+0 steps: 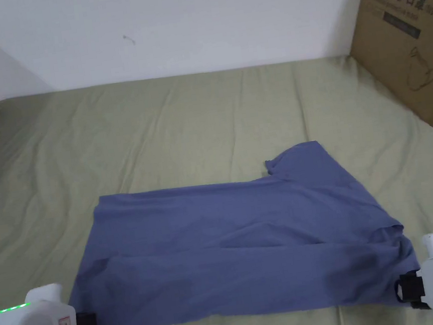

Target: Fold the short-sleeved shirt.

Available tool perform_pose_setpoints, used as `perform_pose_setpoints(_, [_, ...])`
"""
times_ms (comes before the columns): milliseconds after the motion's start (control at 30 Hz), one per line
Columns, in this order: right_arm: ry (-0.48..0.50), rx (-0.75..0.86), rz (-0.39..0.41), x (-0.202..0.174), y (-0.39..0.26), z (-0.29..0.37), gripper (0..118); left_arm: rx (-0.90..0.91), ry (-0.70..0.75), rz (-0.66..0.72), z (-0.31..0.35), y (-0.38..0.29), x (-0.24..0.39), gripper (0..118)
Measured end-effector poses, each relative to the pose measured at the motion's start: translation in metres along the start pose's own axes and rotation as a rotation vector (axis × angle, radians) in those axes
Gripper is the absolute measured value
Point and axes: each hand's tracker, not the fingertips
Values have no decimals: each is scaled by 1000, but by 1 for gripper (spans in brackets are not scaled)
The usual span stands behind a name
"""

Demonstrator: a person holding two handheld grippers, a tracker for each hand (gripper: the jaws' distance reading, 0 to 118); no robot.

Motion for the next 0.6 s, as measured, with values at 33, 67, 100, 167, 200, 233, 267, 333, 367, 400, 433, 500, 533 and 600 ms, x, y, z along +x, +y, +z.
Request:
perform_pose_setpoints(33, [7, 1, -11, 1, -1, 0, 1, 1, 6, -4, 6, 1, 0, 33])
perform_pose_setpoints(67, [12, 2, -20, 3, -1, 1, 13, 11, 5, -6, 11, 2, -2, 15])
perform_pose_setpoints(100, [15, 9, -28, 5, 0, 0, 28, 22, -3, -24, 18, 5, 3, 7])
perform_pose_setpoints(167, [10, 19, -37, 7, 5, -2, 32, 25, -76, 10, 22, 10, 0, 7])
perform_pose_setpoints(200, [5, 22, -48, 9, 9, -3, 40, 14, -46, 4, 22, 12, -1, 7])
perform_pose_setpoints(233, [0, 30, -67, 11, 12, -5, 43, 20, -39, -2, 24, 14, 7, 7])
perform_pose_setpoints(267, [3, 46, -86, 15, 15, -9, 46, 26, -40, -4, 25, 14, 7, 7])
perform_pose_setpoints(333, [-26, 71, -123, 27, 19, -25, 53, 28, -45, 4, 27, 14, 5, 7])
perform_pose_setpoints(367, [-62, 28, -203, 31, 19, -35, 53, 26, -46, 5, 27, 17, 9, 7])
perform_pose_setpoints(400, [-9, -7, -280, 37, 16, -43, 51, 25, -43, -1, 29, 16, 9, 7])
perform_pose_setpoints(433, [70, -15, -319, 40, 9, -52, 40, 29, -41, -6, 31, 15, 9, 7])
perform_pose_setpoints(500, [-36, 1, -206, 24, 3, -51, 12, 29, -43, -13, 35, 16, 9, 7])
perform_pose_setpoints(533, [-34, 14, -158, 15, 5, -45, 8, 30, -45, -12, 38, 17, 9, 7])
perform_pose_setpoints(600, [-57, -10, -101, 12, 14, -46, 8, 36, -49, -14, 44, 17, 6, 7])
